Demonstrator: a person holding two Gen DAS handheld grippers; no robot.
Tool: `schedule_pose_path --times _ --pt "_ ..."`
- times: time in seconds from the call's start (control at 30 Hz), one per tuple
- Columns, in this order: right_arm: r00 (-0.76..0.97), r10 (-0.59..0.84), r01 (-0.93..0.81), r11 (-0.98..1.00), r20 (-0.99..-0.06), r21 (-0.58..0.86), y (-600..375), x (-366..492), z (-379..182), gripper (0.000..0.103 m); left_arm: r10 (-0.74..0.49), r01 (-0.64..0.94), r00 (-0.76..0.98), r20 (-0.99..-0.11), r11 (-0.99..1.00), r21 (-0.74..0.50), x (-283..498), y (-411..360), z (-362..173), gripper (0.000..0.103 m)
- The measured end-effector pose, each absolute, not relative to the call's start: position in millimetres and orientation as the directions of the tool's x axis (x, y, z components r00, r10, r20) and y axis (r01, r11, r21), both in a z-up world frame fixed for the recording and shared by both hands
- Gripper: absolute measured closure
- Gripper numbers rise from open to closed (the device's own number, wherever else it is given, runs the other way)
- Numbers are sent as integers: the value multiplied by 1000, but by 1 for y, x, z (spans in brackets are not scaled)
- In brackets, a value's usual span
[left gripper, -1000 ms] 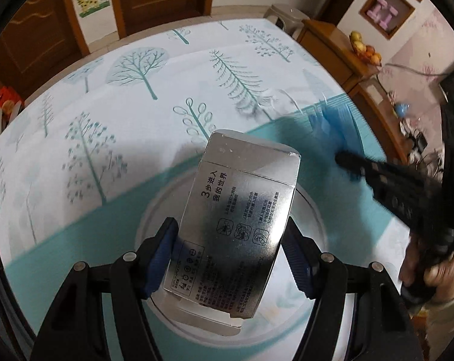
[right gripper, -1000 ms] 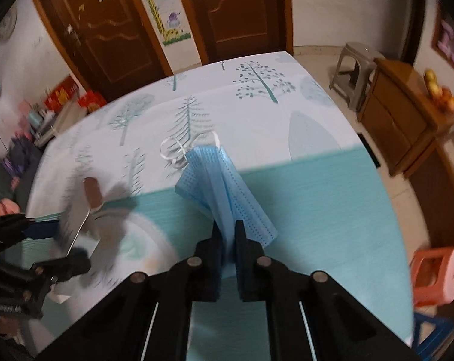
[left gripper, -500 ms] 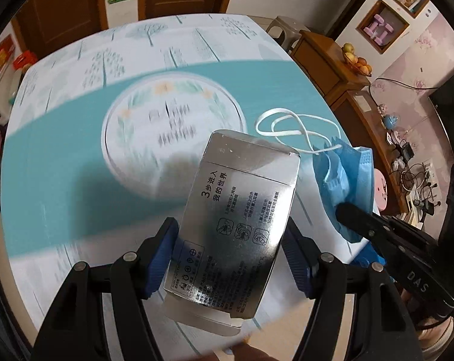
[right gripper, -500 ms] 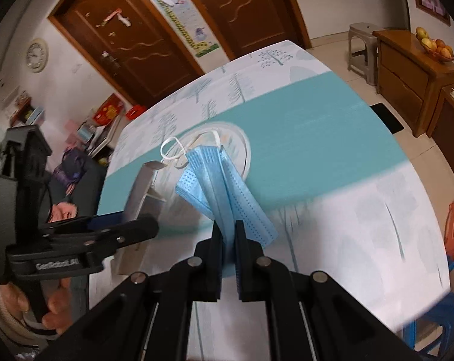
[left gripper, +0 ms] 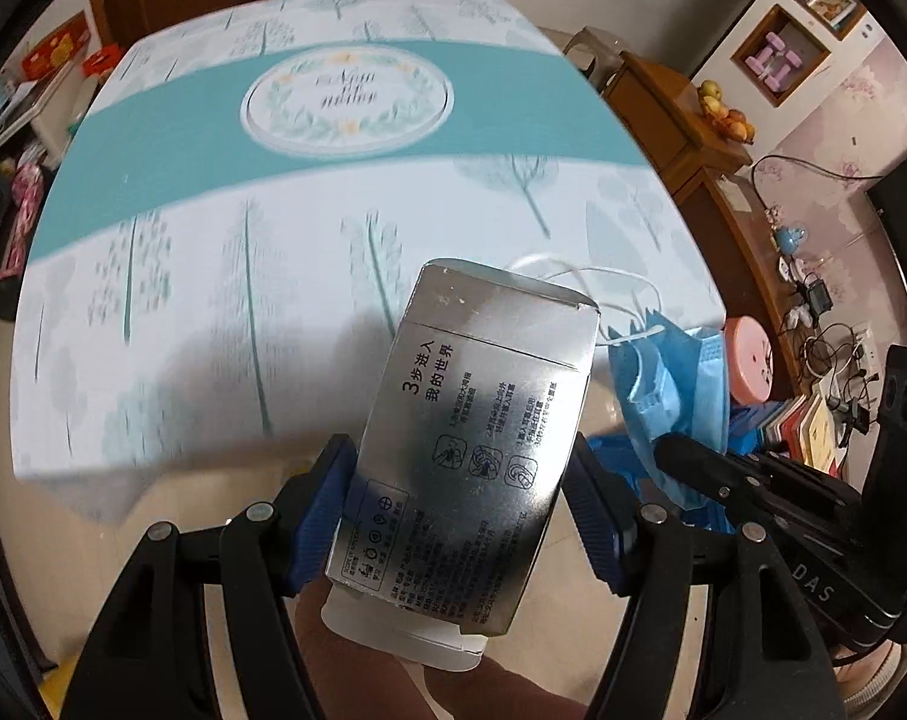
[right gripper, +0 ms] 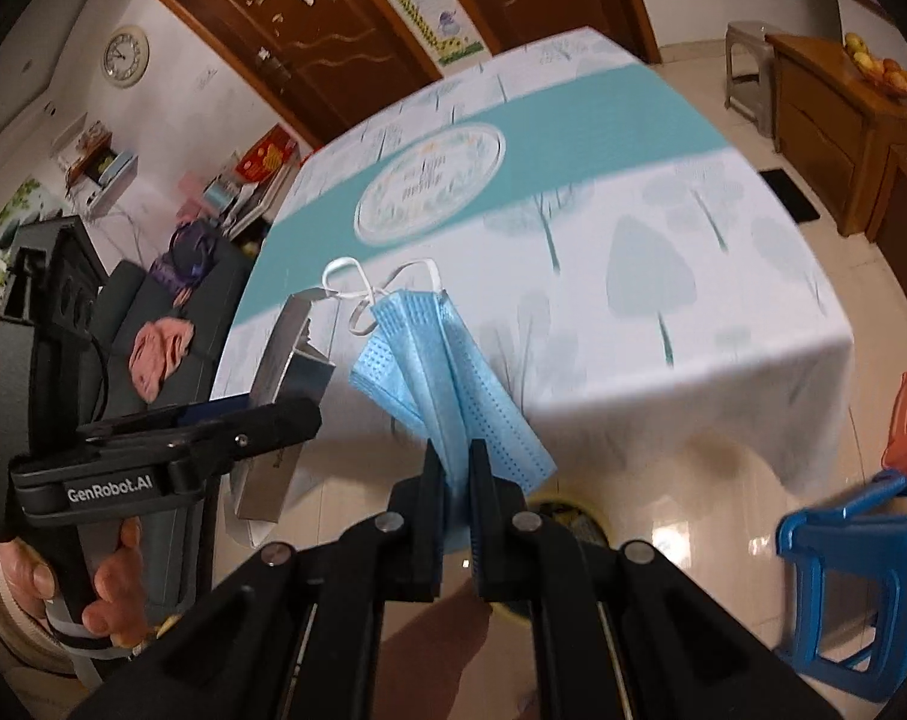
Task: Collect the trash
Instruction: 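Carry the silver box and blue mask with both grippers over the bin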
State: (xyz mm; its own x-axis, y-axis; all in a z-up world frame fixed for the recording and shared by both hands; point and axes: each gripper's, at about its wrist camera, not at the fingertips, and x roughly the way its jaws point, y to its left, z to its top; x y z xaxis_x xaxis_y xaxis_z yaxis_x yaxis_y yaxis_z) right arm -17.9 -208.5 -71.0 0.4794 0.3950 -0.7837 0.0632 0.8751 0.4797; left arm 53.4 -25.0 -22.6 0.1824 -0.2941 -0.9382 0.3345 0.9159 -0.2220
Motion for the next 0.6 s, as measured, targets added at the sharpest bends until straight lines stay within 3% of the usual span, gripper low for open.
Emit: schedule_pose_path --times 0.23,0.6 --pt "413 422 85 864 -807 496 -192 -46 -106 97 -260 347 149 -954 917 -196 15 -16 -48 36" --pt "300 395 243 849 -868 470 -168 -60 -213 97 -240 376 84 -967 907 -192 -13 -1 -146 36"
